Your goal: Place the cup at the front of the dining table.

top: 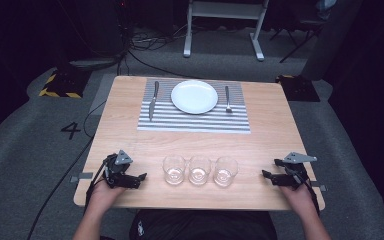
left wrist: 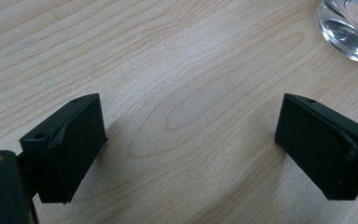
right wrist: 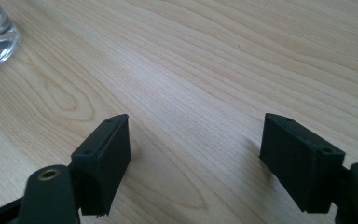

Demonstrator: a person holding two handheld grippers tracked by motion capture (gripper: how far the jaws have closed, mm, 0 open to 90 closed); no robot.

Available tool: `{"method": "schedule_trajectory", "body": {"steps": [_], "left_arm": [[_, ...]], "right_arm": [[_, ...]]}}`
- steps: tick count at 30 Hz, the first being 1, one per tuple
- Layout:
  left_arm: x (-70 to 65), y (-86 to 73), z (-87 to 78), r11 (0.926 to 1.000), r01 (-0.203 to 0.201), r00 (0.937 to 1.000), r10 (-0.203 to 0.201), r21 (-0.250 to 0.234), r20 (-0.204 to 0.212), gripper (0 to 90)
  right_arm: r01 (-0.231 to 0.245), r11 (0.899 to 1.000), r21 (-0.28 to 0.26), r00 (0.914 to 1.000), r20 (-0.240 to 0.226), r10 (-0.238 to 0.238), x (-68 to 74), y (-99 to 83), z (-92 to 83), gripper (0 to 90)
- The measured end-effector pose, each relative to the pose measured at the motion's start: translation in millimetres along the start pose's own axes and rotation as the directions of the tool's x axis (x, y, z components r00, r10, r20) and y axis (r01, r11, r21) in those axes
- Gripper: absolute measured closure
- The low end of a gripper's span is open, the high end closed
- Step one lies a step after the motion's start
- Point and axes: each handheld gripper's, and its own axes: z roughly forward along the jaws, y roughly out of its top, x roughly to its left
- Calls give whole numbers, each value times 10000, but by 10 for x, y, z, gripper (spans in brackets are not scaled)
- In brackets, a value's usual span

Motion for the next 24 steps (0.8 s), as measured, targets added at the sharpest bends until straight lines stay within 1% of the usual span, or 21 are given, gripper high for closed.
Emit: {"method": "schedule_trajectory", "body": {"steps": [7,8,9,10,11,12,13,15,16,17,18,19,21,23,24], "left_arm": [[-1,-1,-3,10000,2,10000,-2,9,-22,88],[-1,-2,-1,10000,0,10000,0,-51,-48,90],[-3,-2,-5,9999,-30,10000,29,-116,-57,97],[-1,1,-14,9997,-149,9999,148,-193,-51,130],[-3,8,-31,9992,-213,9995,205,-347,-247,159],[-5,20,-49,9985,-184,9997,176,-507,-160,148],[-10,34,-80,9971,-136,9998,123,-747,-182,148],[-24,61,-140,9929,-60,9999,43,-1188,-139,148],[-36,72,-164,9913,39,10000,-49,-1312,-68,148],[-44,81,-182,9888,104,9999,-105,-1489,1,148],[-40,95,-207,9873,192,9997,-162,-1575,206,149],[-45,113,-232,9826,406,9984,-326,-1812,471,149],[-60,158,-305,9696,658,9957,-486,-2356,783,149],[-93,199,-374,9558,746,9945,-503,-2844,920,149],[-109,214,-410,9531,675,9948,-416,-2952,934,149]], "right_arm": [[-5,10000,0,10000,-4,5,-1,0,0,247],[-1,10000,1,10000,-3,1,-1,0,0,247],[-2,10000,-1,10000,-2,2,-1,0,0,247],[1,10000,4,10000,1,-1,-1,1,0,246],[1,10000,3,10000,2,-1,-1,0,0,247],[2,10000,0,10000,-1,-2,-1,0,0,247],[2,10000,-1,10000,-3,-2,-1,0,0,246],[-1,10000,0,10000,-4,1,-1,1,0,247],[-3,10000,0,10000,-4,3,-1,0,0,247],[-1,10000,1,10000,-2,1,-1,0,0,247],[-9,10000,2,10000,-4,9,0,1,0,247],[0,10000,0,10000,-3,0,-1,0,0,247],[1,10000,1,10000,2,-1,-1,0,0,247],[-4,10000,-2,10000,6,4,0,0,0,248],[-5,10000,-3,10000,7,5,0,0,0,249]]}}
